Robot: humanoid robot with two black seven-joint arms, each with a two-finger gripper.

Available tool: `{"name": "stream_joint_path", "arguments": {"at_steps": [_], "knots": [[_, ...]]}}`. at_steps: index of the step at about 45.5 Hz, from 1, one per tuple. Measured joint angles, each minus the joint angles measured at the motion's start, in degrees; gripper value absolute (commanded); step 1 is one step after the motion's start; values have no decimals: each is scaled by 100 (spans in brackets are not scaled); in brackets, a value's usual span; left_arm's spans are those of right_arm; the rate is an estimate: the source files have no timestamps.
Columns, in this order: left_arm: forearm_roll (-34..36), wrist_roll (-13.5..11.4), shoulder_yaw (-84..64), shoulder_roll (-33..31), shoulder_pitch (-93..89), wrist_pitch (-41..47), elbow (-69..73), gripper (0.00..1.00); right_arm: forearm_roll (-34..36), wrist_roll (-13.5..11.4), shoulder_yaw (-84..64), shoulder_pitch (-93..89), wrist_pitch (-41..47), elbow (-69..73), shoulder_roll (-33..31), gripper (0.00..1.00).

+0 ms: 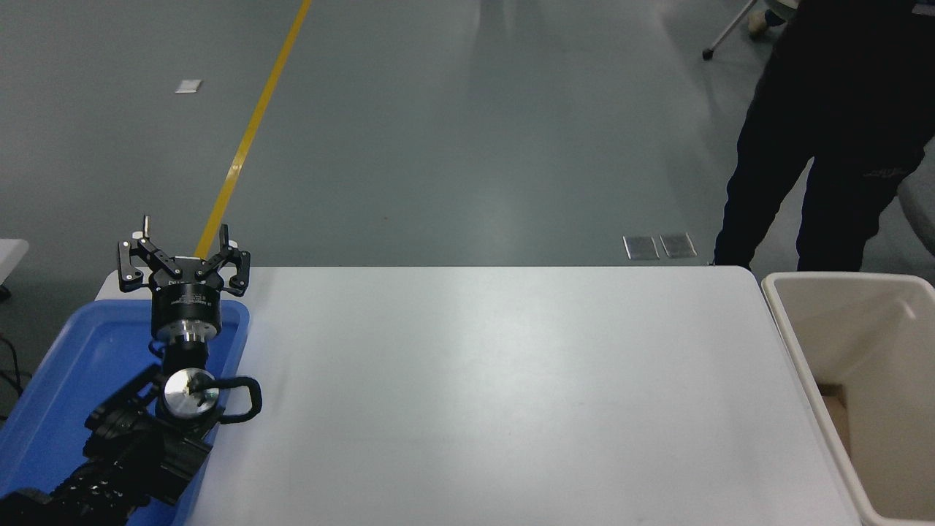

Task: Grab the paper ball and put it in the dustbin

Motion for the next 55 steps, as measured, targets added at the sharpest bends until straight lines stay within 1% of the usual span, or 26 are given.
{"name": "stream_joint_path", "arguments": {"at_steps": [3,8,12,13,16,17,18,19,21,22,23,24,34,46,52,55], "knots": [[0,0,0,0,0,0,0,99,400,-14,81,-407,-63,-271,258,0],[0,0,0,0,0,0,0,99,869,-33,196,-922,-214,-559,622,0],[0,0,0,0,-1,0,0,99,1105,-44,317,-1196,-321,-705,824,5],[0,0,0,0,-1,0,0,99,1145,-44,338,-1248,-338,-725,863,8],[0,0,0,0,-1,0,0,99,1250,-47,399,-1382,-388,-782,959,25],[0,0,0,0,-1,0,0,99,1288,-49,420,-1426,-406,-804,992,36],[0,0,0,0,-1,0,0,99,1308,-48,432,-1451,-417,-814,1015,50],[0,0,0,0,-2,0,0,99,1328,-49,443,-1474,-424,-821,1034,59],[0,0,0,0,-2,0,0,99,1370,-50,468,-1520,-442,-845,1069,64],[0,0,0,0,-3,0,0,99,1387,-50,477,-1534,-450,-856,1082,68],[0,0,0,0,-3,0,0,99,1409,-51,489,-1546,-461,-868,1097,95],[0,0,0,0,-4,0,0,99,1435,-51,503,-1560,-471,-884,1114,100],[0,0,0,0,-7,0,0,99,1487,-53,540,-1498,-484,-912,1114,100],[0,0,0,-3,-9,0,0,99,1408,-47,503,-1196,-429,-820,889,100],[0,0,0,-6,-10,0,0,99,1140,-44,440,-604,-394,-407,574,100],[0,1,0,-6,-10,0,0,99,840,-43,321,-55,-360,111,331,100]]}}
